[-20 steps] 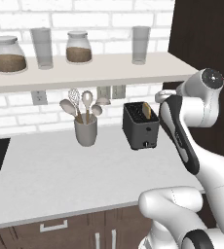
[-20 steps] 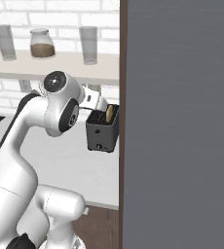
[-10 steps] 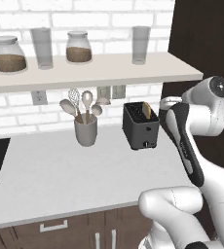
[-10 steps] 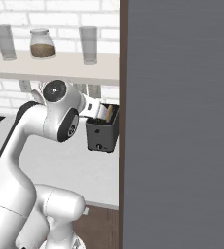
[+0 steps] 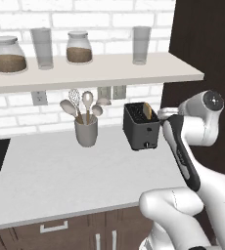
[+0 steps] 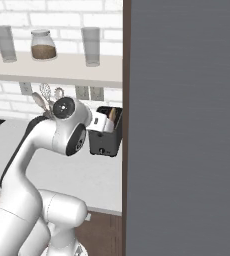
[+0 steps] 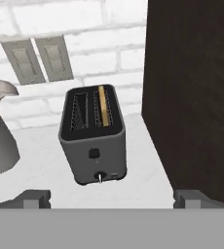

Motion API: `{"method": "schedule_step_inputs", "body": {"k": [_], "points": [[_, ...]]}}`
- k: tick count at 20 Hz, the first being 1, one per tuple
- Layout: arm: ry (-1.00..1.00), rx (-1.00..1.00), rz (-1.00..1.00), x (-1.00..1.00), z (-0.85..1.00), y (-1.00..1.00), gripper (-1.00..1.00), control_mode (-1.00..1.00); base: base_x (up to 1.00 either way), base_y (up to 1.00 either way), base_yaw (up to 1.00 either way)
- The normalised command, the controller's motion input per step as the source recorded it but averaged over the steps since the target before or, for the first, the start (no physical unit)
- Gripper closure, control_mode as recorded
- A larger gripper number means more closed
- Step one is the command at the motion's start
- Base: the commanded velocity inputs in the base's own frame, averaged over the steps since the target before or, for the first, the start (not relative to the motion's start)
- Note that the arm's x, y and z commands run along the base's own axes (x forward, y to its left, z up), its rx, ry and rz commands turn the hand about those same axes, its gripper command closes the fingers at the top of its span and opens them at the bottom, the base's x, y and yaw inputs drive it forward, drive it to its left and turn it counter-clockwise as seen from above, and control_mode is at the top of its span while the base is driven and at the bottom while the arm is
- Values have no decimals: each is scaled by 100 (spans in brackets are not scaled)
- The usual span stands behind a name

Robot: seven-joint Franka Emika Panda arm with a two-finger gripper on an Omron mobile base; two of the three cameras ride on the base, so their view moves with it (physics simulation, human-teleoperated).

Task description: Start the toaster. Once the lever pops up, take the bread to the plate on the dining counter.

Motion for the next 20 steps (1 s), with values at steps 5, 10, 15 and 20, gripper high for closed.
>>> {"method": "schedule_step_inputs", "body": {"k": [5, 10, 15, 20], "points": [[8, 0, 0, 53, -24, 0, -100, -100, 0, 0, 0], [11, 2, 2, 66, -19, 0, -100, -100, 0, 0, 0], [4, 1, 11, 59, -22, 0, -100, -100, 0, 0, 0], [0, 0, 10, 44, -26, 0, -100, -100, 0, 0, 0]]}}
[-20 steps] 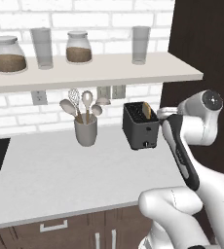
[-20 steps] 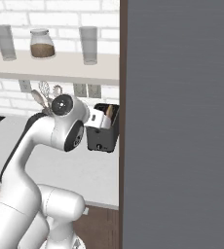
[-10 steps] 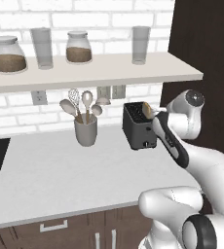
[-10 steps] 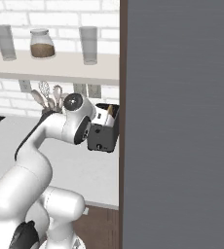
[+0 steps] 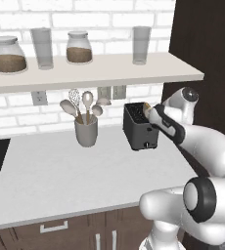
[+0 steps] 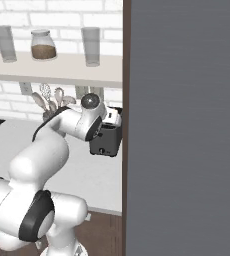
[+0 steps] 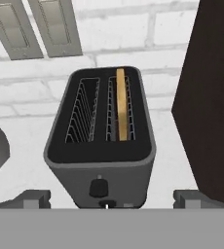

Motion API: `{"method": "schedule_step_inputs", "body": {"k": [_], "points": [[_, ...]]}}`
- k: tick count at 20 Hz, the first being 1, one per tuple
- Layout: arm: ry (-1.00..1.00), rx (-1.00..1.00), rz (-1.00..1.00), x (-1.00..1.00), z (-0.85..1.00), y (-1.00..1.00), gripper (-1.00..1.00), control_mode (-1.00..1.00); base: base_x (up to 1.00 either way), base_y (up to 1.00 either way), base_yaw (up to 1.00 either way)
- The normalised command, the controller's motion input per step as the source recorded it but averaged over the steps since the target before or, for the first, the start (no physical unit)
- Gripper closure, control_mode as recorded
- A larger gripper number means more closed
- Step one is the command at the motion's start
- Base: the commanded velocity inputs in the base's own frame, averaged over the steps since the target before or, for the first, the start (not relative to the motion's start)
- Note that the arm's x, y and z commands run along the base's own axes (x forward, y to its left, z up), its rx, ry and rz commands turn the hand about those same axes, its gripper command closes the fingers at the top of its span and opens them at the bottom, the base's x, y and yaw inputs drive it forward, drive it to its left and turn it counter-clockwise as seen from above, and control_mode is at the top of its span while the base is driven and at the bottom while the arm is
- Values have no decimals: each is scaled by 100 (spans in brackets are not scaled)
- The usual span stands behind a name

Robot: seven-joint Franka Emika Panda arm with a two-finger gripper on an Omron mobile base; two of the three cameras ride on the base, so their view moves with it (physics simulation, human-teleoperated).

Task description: Start the toaster. Once the lever pops up, take the bread to the plate on the dining counter.

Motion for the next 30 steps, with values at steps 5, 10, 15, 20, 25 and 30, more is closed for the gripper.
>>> {"method": "schedule_step_inputs", "body": {"k": [5, 10, 15, 20, 25, 30], "points": [[0, 0, 1, 38, -25, -1, -100, -100, 0, 0, 0], [0, 0, 0, 38, -11, -2, -100, -100, 0, 0, 0], [0, 0, 0, 28, -18, 0, -100, -100, 0, 0, 0], [0, 0, 0, 6, -24, -4, -100, -100, 0, 0, 0], [-1, 0, 0, 12, -17, -15, -100, -100, 0, 0, 0], [0, 0, 0, 22, -16, -5, -100, -100, 0, 0, 0]]}}
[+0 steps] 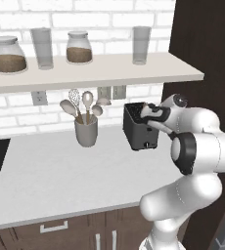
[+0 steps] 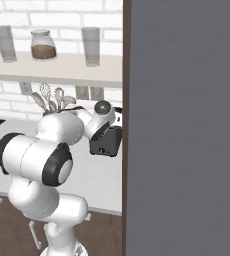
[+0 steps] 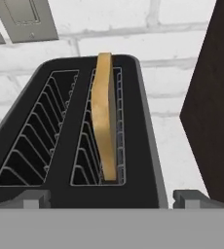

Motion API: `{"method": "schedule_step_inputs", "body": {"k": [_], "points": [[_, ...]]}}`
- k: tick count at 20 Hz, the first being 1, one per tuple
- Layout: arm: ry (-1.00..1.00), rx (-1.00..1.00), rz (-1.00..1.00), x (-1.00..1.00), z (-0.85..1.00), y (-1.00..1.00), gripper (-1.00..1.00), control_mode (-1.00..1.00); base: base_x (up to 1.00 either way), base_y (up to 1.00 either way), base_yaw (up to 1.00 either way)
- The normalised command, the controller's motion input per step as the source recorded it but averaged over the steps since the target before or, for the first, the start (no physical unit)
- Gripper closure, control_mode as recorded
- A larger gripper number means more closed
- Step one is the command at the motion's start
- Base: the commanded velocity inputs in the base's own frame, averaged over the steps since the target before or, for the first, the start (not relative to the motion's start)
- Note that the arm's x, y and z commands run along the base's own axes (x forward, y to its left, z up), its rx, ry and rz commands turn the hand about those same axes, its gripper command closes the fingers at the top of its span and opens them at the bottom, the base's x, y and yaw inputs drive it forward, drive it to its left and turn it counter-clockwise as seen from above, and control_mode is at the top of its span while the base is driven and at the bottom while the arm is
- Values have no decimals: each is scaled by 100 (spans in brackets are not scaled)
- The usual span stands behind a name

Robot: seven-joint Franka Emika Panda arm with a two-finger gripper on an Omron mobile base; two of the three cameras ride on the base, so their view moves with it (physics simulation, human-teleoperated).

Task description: Start the toaster. Once the lever pops up, take the bread to the plate on the dining counter.

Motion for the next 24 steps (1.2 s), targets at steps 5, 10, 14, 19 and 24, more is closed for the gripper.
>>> {"method": "schedule_step_inputs", "body": {"k": [5, 10, 14, 19, 24], "points": [[0, 1, 0, 31, -13, 0, -100, -100, 0, 0, 0], [0, 0, 0, 33, -16, 0, -100, -100, 0, 0, 0], [0, 0, 0, 31, -23, 0, -100, -100, 0, 0, 0], [0, 0, 0, 24, -27, 0, -100, -100, 0, 0, 0], [-1, 0, 0, 9, -33, 2, -100, -100, 0, 0, 0]]}}
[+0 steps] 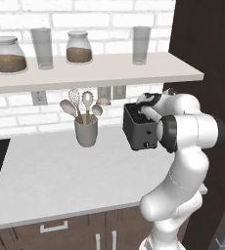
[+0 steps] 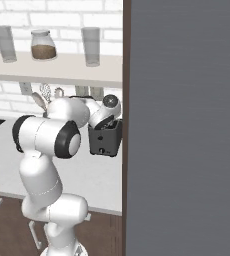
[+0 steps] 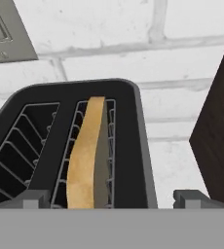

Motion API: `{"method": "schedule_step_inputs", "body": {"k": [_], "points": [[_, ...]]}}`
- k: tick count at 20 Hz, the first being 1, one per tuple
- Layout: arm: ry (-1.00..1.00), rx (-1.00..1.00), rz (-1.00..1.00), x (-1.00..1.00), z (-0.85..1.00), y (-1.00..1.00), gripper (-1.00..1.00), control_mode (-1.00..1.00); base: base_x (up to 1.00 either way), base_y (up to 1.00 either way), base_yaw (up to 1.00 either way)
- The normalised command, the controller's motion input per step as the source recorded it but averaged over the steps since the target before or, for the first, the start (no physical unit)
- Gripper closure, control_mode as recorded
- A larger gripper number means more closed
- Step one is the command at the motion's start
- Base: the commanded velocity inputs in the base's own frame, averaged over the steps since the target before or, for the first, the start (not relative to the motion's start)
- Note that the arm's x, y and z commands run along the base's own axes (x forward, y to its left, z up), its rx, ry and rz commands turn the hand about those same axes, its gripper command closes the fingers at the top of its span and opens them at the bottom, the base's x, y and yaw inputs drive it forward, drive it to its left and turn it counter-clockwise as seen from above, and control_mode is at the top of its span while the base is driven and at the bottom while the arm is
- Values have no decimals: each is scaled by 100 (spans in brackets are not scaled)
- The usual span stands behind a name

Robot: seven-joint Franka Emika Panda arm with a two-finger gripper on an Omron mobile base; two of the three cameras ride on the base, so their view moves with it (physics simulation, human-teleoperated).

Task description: Start the toaster. Once the lever pops up, take the bread to the plate on the dining counter.

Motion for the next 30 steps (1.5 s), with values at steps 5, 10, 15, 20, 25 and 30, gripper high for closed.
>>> {"method": "schedule_step_inputs", "body": {"k": [5, 10, 15, 20, 25, 30], "points": [[0, 0, 1, 2, -43, 25, 100, -100, 0, 0, 0], [-2, 0, 0, 2, -27, 12, 100, -100, 0, 0, 0], [-9, 0, 0, -4, -12, 3, 100, -100, 0, 0, 0], [-23, 0, 0, -30, 3, 11, 100, -100, 0, 0, 0], [-28, 0, 0, -26, 59, 8, 100, -100, 0, 0, 0], [-13, -1, -1, -8, 100, 0, 100, -100, 0, 0, 0]]}}
